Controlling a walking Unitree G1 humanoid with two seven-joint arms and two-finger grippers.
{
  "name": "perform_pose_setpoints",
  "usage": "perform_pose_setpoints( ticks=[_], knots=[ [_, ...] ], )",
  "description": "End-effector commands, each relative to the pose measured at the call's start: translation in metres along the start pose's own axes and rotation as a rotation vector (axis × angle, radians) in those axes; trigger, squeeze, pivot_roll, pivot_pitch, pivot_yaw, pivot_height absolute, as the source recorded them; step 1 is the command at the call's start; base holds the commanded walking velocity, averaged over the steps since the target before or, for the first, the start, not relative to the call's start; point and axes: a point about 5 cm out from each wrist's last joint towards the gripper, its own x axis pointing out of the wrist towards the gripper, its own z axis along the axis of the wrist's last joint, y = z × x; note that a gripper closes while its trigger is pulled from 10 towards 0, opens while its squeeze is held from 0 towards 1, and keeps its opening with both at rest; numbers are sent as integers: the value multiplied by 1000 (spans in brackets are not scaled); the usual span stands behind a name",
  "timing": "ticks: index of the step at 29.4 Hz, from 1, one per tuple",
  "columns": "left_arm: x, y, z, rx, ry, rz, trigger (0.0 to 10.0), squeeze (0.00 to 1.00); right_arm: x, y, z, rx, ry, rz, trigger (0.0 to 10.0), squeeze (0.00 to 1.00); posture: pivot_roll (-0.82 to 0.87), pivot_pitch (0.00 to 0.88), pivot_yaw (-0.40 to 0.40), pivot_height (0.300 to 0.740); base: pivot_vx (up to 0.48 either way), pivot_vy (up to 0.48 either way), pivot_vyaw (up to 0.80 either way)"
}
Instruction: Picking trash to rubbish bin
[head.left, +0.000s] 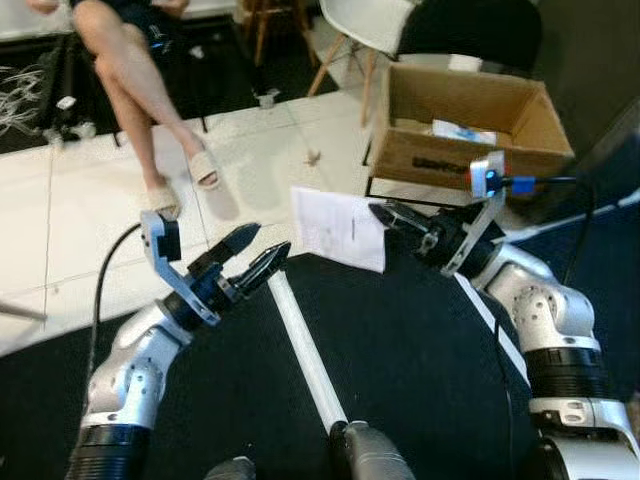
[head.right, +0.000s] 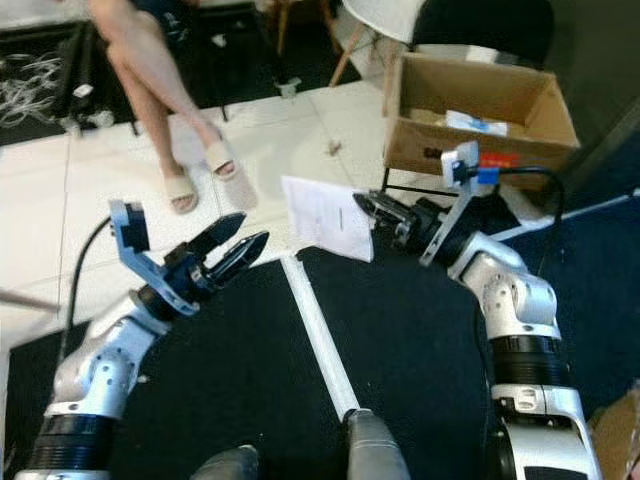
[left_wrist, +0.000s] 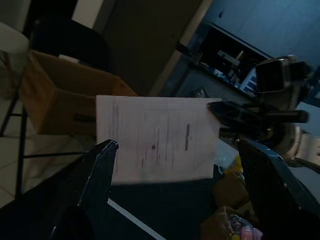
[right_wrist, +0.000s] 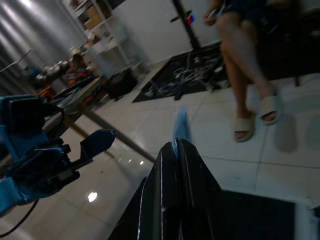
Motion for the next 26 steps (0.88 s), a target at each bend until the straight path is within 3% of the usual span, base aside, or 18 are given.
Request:
perform_pose_setpoints(
  ticks=[1,12,17,26],
  knots=[
    [0,2,-2,2,-4,22,10000,0,-2,1,0,-13,3,6,10000,0,-15,123,6,740,0,0,-700],
    [2,2,-7,-27,-29,48,10000,0,-2,1,0,-19,1,7,10000,0,-15,123,6,740,0,0,-707],
    [4,1,-9,-43,-42,53,10000,0,-1,2,-1,-20,-3,8,10000,0,-13,124,6,740,0,0,0],
    [6,-1,-12,-65,-46,43,10000,0,0,1,0,-22,-12,-4,10000,0,-11,125,7,740,309,0,0]
  ],
)
